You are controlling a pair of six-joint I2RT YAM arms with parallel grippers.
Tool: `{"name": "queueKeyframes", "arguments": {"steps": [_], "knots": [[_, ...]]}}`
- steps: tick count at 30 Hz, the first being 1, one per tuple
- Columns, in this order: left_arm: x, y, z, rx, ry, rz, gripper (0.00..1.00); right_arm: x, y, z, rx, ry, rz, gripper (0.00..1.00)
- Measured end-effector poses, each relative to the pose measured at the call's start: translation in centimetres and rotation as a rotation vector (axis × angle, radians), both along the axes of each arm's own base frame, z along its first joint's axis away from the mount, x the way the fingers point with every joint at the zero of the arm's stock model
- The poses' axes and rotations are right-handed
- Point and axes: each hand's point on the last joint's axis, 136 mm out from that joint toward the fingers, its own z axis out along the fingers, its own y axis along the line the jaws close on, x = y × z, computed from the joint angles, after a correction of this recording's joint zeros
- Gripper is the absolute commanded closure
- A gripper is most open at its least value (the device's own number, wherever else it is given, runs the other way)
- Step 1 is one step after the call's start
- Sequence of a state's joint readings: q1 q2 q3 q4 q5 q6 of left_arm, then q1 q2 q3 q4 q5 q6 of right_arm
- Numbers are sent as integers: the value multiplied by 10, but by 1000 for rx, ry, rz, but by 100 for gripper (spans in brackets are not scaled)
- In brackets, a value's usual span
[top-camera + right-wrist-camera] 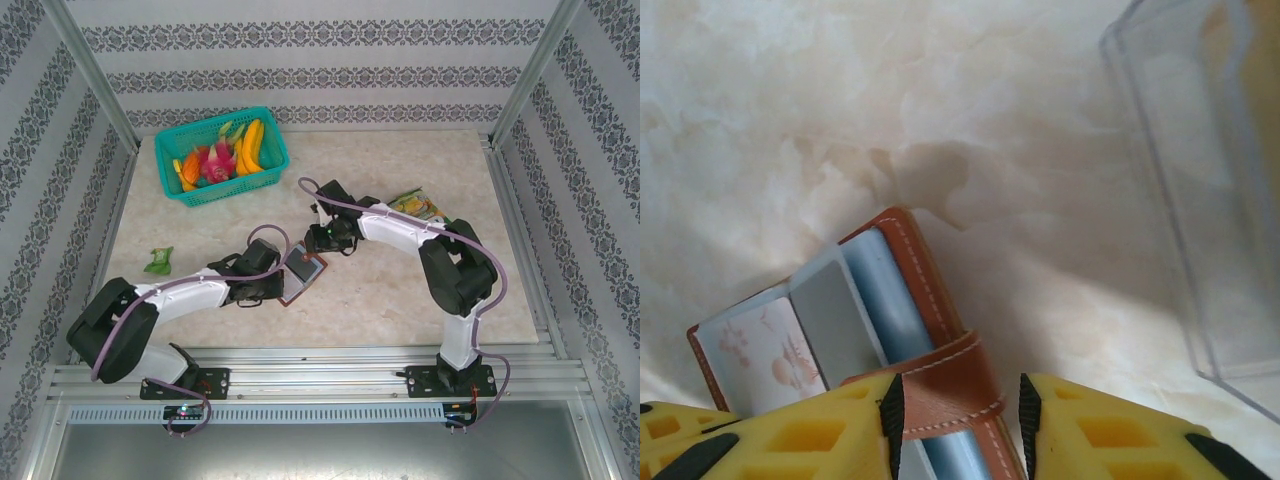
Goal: Put the credit cards into the card holder
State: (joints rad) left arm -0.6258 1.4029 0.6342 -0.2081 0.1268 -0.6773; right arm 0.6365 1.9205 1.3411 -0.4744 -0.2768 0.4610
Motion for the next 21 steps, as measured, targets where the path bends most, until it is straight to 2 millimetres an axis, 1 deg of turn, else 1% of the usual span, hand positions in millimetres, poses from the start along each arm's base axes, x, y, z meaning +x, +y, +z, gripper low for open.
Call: {"name": "queueKeyframes", "arguments": {"steps": [3, 5, 9, 11, 12, 14, 16, 18, 20, 21], "knots": [[-2, 4, 8, 0, -10, -10, 84, -7, 1, -9, 11, 31, 13, 63], [-1, 5, 16, -13, -25, -6, 82, -10, 2, -16, 13, 56, 16, 65], [7, 7, 32, -45, -62, 19, 78, -21, 3, -28, 39, 94, 19, 68], [10, 10, 38, -56, -74, 39, 75, -30, 1, -36, 54, 125, 8, 68], [12, 12, 41, -60, -78, 54, 74, -35, 0, -39, 67, 140, 0, 69], [17, 17, 48, -72, -90, 84, 73, -38, 0, -37, 99, 136, -17, 69], [24, 22, 55, -92, -99, 121, 67, -47, -1, -34, 115, 146, -28, 66], [32, 24, 62, -113, -105, 151, 64, -56, -3, -31, 120, 153, -31, 66], [39, 22, 69, -135, -108, 165, 62, -58, -5, -23, 130, 144, -35, 66], [44, 20, 73, -146, -107, 170, 62, -57, -7, -16, 135, 127, -40, 65]]}}
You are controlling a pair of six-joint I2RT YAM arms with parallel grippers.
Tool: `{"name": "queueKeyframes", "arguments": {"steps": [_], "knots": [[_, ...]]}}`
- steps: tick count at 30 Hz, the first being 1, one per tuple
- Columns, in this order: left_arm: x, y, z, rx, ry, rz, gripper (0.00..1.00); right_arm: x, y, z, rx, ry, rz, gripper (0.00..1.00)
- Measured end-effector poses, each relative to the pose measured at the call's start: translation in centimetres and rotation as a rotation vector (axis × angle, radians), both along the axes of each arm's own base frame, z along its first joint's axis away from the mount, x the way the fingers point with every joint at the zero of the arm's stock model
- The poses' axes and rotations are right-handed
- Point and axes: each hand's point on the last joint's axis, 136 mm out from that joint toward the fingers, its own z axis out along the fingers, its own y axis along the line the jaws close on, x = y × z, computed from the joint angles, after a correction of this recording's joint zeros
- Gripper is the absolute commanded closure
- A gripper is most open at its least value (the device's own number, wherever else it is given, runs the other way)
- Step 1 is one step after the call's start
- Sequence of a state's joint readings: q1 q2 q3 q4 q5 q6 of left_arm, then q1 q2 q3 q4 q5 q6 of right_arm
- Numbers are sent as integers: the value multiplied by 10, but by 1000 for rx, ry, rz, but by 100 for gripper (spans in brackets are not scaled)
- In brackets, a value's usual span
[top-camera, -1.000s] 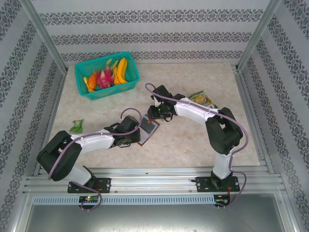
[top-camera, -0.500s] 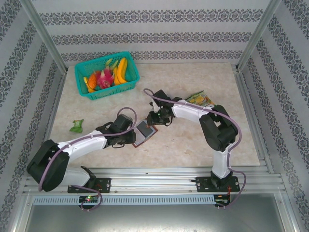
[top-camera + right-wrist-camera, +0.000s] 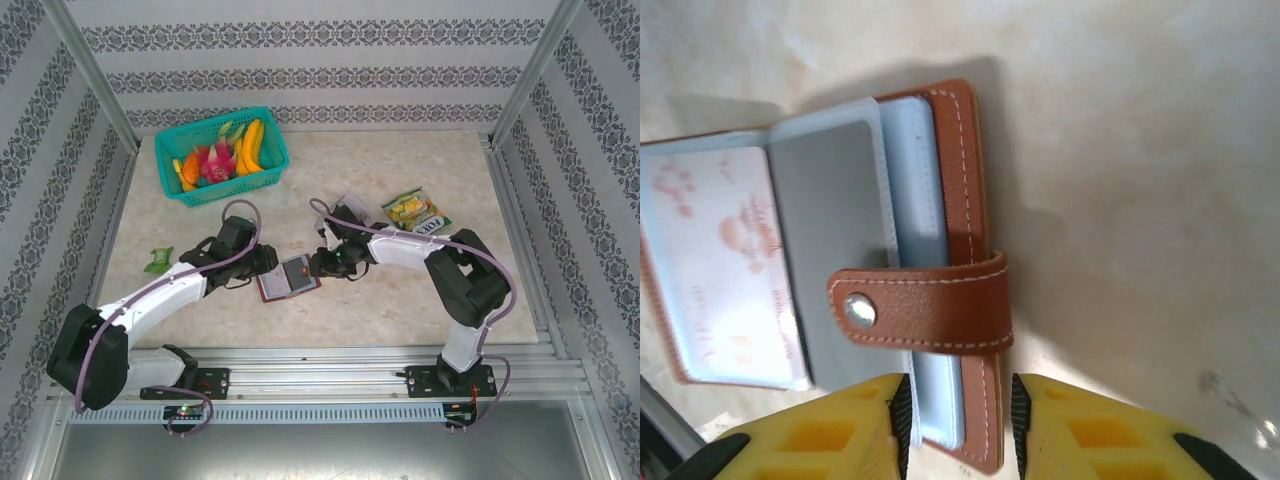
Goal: Put the credit cards into the card holder
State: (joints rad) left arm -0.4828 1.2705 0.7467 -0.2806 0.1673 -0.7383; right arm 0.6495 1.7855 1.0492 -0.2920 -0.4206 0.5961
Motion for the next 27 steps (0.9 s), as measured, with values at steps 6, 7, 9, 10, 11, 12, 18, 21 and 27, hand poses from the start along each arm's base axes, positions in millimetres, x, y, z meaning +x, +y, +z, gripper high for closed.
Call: {"name": "queueKeyframes", "arguments": {"steps": [6, 7, 9, 10, 11, 12, 18, 21, 27], "knots": [[30, -26, 13, -78, 2, -6, 57, 24, -23, 49, 7, -157, -61, 57], [34, -31, 14, -90, 5, -4, 56, 29, -29, 56, 2, -184, -72, 57], [45, -39, 14, -111, 12, -3, 52, 36, -39, 65, -12, -227, -97, 56], [51, -44, 14, -125, 19, -1, 51, 40, -44, 67, -25, -245, -108, 56], [56, -48, 14, -132, 23, 1, 50, 43, -49, 69, -38, -258, -117, 56], [62, -52, 15, -140, 27, 2, 49, 46, -55, 70, -52, -271, -127, 56], [92, -74, 21, -173, 35, 11, 38, 61, -89, 71, -147, -325, -171, 55], [105, -86, 22, -177, 47, 20, 37, 70, -105, 73, -180, -346, -189, 55], [119, -104, 4, -172, 110, 58, 37, 91, -126, 91, -207, -395, -215, 54]]}}
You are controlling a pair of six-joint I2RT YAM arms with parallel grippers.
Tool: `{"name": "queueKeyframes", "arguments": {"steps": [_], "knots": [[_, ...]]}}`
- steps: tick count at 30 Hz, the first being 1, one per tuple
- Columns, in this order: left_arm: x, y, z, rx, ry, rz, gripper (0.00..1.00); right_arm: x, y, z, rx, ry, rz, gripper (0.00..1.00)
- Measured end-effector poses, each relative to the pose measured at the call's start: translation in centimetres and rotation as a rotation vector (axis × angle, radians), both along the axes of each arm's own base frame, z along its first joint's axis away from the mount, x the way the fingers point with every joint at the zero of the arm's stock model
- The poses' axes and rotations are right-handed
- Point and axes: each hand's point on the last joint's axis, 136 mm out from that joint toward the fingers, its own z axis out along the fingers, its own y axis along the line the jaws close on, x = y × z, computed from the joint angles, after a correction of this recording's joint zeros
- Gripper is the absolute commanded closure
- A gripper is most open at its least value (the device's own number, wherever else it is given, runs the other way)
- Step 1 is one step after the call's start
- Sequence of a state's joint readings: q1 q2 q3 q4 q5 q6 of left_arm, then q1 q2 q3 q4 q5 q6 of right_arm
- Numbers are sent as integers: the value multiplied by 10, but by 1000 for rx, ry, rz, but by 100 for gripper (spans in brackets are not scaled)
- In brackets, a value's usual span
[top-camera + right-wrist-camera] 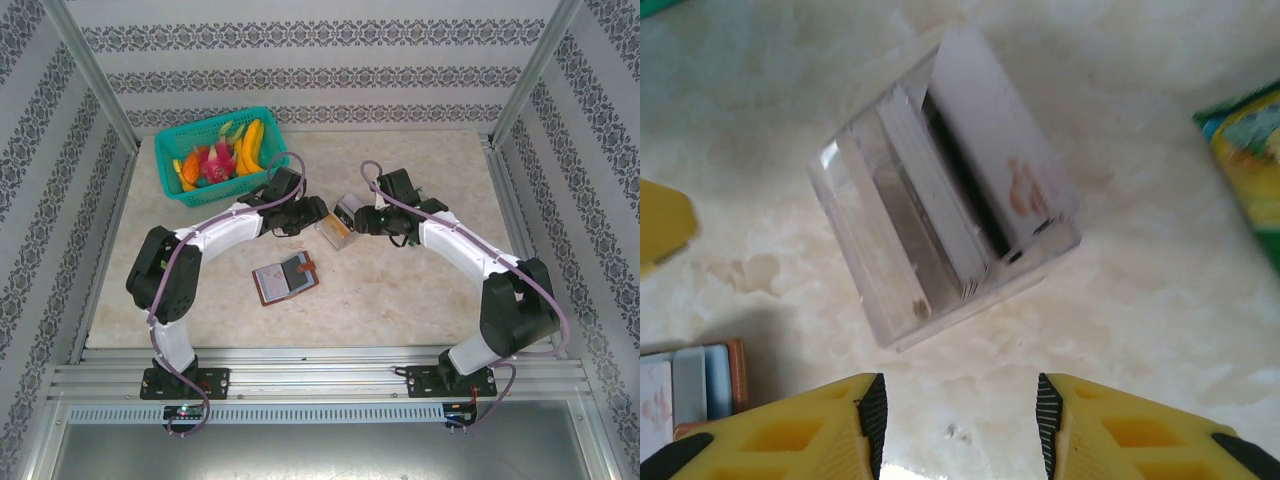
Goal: Put the credit cards into the card holder
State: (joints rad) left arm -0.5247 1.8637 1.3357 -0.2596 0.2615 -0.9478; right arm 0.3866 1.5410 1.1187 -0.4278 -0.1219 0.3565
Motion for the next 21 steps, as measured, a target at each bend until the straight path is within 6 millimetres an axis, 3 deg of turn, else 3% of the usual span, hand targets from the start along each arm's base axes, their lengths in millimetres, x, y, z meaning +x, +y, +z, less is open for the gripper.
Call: {"name": "queueKeyframes", "arguments": {"steps": [6, 21], "knots": [[5, 0, -23, 20, 71, 43, 39, 23, -1, 2, -44, -10, 37, 52], [11, -11, -48, 22, 135, 52, 46, 74, -2, -29, -226, 50, 82, 52]]}}
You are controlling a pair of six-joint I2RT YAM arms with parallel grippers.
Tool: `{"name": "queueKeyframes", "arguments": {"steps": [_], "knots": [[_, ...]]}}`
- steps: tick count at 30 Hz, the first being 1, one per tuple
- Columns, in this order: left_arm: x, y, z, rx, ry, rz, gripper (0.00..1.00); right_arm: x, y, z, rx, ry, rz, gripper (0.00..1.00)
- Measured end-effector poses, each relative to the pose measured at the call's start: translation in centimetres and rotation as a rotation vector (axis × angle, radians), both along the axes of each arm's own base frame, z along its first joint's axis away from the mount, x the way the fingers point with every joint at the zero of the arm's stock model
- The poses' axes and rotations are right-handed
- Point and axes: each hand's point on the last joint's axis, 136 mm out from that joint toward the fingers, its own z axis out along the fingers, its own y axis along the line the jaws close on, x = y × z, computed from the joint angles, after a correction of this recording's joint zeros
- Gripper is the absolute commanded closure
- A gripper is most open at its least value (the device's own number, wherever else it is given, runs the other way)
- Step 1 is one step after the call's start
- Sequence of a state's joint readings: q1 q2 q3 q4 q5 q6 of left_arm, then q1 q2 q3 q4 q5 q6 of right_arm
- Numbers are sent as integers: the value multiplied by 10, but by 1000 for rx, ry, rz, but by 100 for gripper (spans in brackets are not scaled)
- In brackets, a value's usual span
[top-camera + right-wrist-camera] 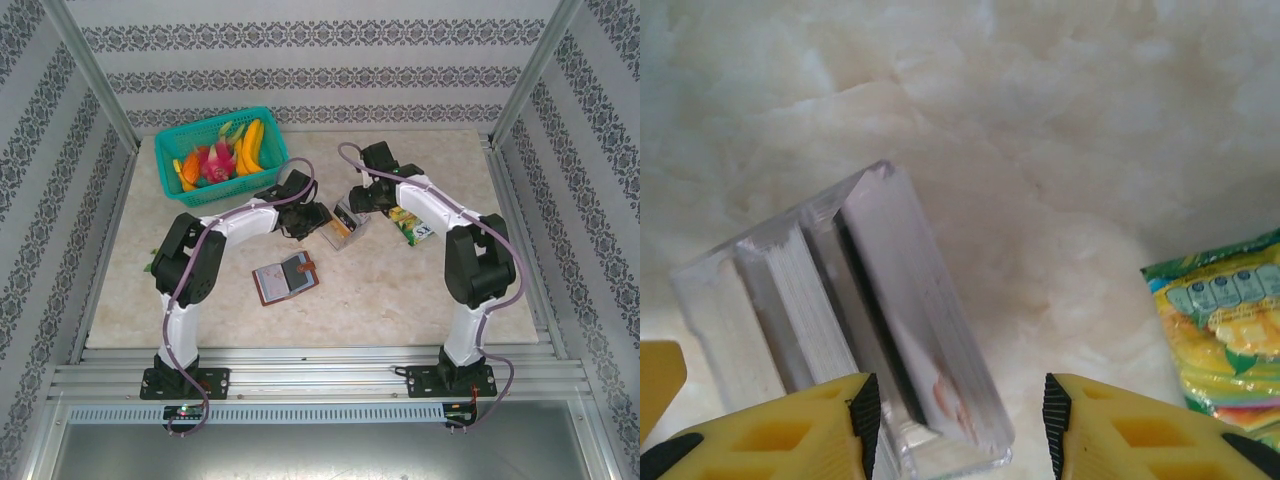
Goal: Put the credit cards into the card holder
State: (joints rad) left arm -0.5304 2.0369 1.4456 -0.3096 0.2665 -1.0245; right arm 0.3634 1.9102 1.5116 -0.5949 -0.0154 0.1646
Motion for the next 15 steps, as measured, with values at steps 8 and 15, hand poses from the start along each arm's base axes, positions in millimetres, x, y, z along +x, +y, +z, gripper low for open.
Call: {"name": "queueKeyframes", "arguments": {"steps": [8, 15], "knots": [[-1, -2, -12, 3, 24, -4, 46, 10, 0, -21, -59, 51, 39, 52], [-1, -2, -12, 1, 26, -6, 45, 15, -3, -22, -109, 58, 60, 53]]}}
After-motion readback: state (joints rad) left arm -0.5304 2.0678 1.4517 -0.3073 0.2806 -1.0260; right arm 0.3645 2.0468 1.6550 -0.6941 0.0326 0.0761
